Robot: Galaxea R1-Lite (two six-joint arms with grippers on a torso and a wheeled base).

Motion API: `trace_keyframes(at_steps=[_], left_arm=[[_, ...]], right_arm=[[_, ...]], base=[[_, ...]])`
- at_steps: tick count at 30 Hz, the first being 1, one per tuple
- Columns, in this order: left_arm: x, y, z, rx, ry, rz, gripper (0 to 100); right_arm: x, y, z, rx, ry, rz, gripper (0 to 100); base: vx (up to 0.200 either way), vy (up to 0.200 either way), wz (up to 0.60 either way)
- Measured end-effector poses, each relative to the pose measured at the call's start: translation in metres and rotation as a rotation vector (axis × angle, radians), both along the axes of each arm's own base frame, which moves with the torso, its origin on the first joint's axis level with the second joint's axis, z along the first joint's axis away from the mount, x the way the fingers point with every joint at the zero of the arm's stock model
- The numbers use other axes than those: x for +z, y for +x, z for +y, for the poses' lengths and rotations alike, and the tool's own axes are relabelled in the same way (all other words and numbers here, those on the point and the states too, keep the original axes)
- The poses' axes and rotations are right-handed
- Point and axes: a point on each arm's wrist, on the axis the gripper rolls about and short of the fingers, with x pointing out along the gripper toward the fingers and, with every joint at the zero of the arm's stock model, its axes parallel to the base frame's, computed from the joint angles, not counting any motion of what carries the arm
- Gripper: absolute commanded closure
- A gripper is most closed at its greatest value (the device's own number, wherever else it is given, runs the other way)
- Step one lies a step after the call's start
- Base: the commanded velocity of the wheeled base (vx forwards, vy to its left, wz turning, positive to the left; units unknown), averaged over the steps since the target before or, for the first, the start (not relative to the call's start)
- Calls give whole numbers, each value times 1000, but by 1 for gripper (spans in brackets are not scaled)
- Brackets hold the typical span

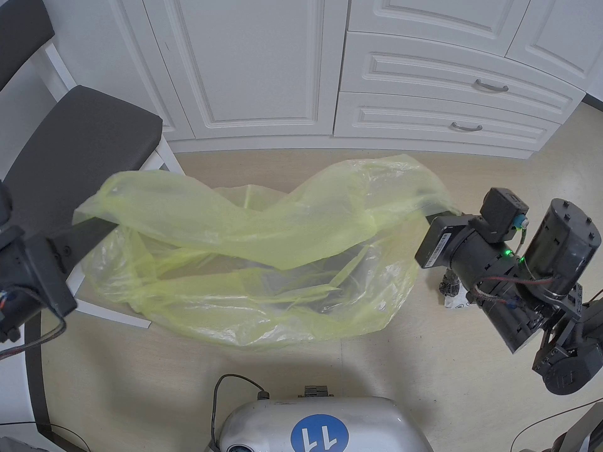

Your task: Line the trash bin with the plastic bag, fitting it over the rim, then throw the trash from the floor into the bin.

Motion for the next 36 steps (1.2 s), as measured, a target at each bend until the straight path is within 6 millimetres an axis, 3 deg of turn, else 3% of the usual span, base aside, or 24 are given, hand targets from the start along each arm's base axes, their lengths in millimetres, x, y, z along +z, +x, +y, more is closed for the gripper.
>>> trace_keyframes(at_steps=[10, 23, 36], left_arm=[[-16, 25, -14, 64, 91, 81, 100], [-27, 47, -7, 153, 124, 130, 100], [-35, 58, 7, 135, 163, 155, 100]], right_arm=[[0, -6, -11, -122, -122, -8, 100], [-18, -15, -22, -145, -237, 26, 100], [-39, -10, -39, -202, -379, 81, 100]], base=[[0, 0, 0], [0, 0, 0], [0, 0, 0]])
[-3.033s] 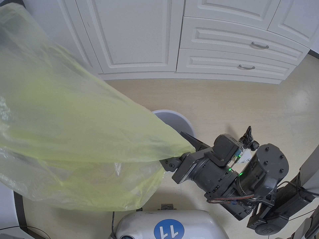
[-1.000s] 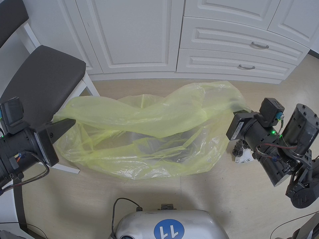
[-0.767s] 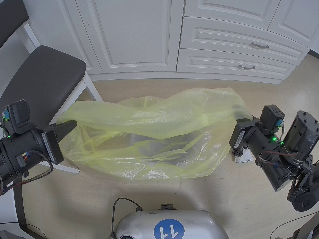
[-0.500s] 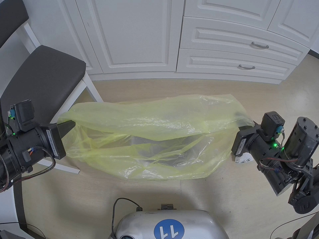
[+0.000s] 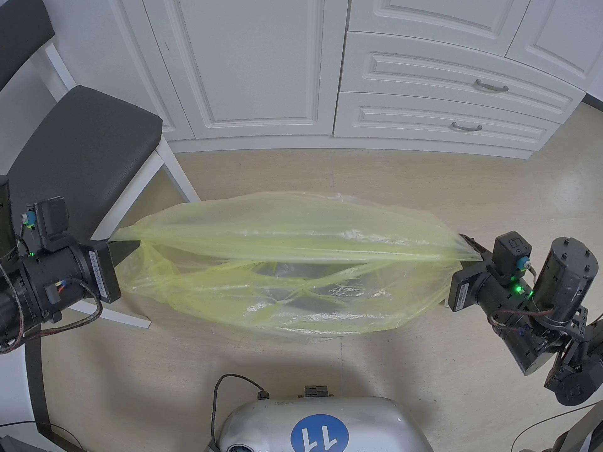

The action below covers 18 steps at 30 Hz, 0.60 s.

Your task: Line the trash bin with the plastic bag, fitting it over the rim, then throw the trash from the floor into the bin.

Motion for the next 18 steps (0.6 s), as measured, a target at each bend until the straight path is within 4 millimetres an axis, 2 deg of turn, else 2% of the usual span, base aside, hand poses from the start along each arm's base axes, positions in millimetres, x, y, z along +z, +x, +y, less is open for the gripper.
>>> trace_keyframes(at_steps=[11, 18], left_arm=[[-4, -1, 2, -22, 12, -3, 100], [-2, -4, 0, -81, -18, -119, 100]], right_arm=[[-7, -1, -5, -4, -46, 19, 100], [-8, -1, -4, 7, -47, 21, 100]], base=[[0, 0, 0], [0, 0, 0]])
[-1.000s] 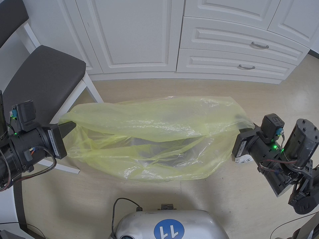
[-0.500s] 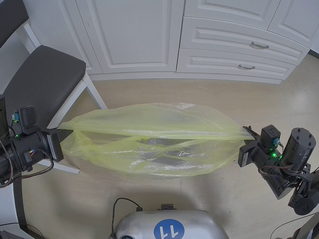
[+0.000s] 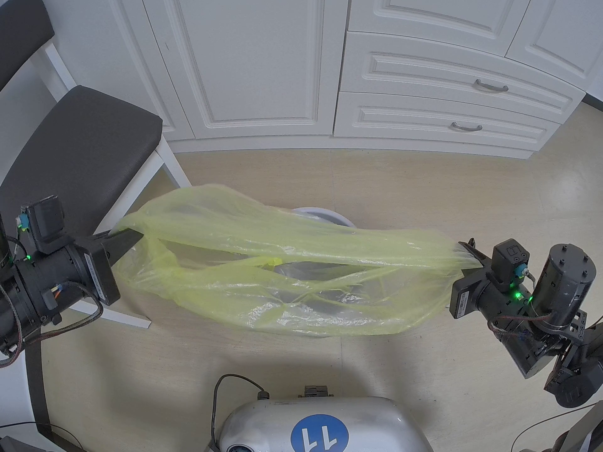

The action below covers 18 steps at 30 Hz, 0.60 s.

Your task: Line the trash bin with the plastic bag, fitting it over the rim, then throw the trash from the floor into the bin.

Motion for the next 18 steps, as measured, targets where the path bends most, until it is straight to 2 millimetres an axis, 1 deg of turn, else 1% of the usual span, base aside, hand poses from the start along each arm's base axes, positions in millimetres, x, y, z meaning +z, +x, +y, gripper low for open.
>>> trace_keyframes(at_steps=[5, 12, 18], left_arm=[[-5, -3, -3, -96, 4, -31, 100], [-8, -5, -6, -129, 3, -33, 100], [-8, -12, -17, -198, -14, -49, 100]], right_arm=[[0, 0, 1, 25, 0, 1, 100], [1, 5, -4, 59, 11, -2, 100], [3, 5, -3, 82, 23, -11, 100]], base=[[0, 0, 0], [0, 0, 0], [0, 0, 0]])
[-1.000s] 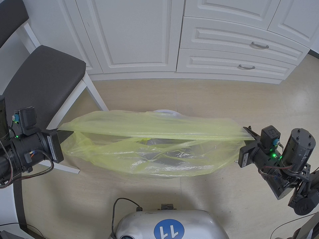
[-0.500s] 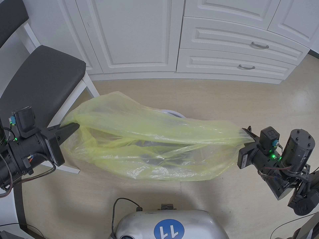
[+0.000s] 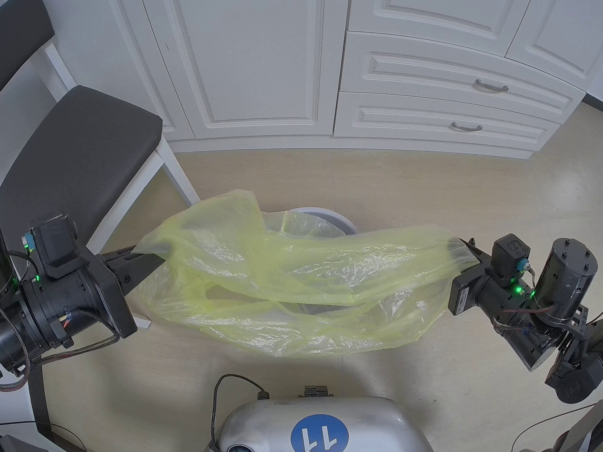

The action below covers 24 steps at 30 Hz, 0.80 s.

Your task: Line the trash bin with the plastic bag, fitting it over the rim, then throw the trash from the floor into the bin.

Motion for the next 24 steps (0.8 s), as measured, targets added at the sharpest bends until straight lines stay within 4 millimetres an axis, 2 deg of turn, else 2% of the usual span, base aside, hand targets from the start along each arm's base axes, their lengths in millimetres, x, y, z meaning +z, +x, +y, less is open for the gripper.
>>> trace_keyframes(at_steps=[6, 12, 18, 24], left_arm=[[2, -5, -11, -65, -81, -15, 100], [8, -9, -29, -159, -256, 38, 100], [7, -1, -47, -197, -338, 86, 100], [2, 12, -61, -196, -376, 159, 100]], right_arm=[[6, -3, 6, 108, 68, -60, 100], [10, -9, 18, 195, 154, -99, 100], [11, -13, 27, 305, 222, -110, 100], [10, -13, 31, 341, 265, -95, 100]], base=[[0, 0, 0], [0, 0, 0], [0, 0, 0], [0, 0, 0]])
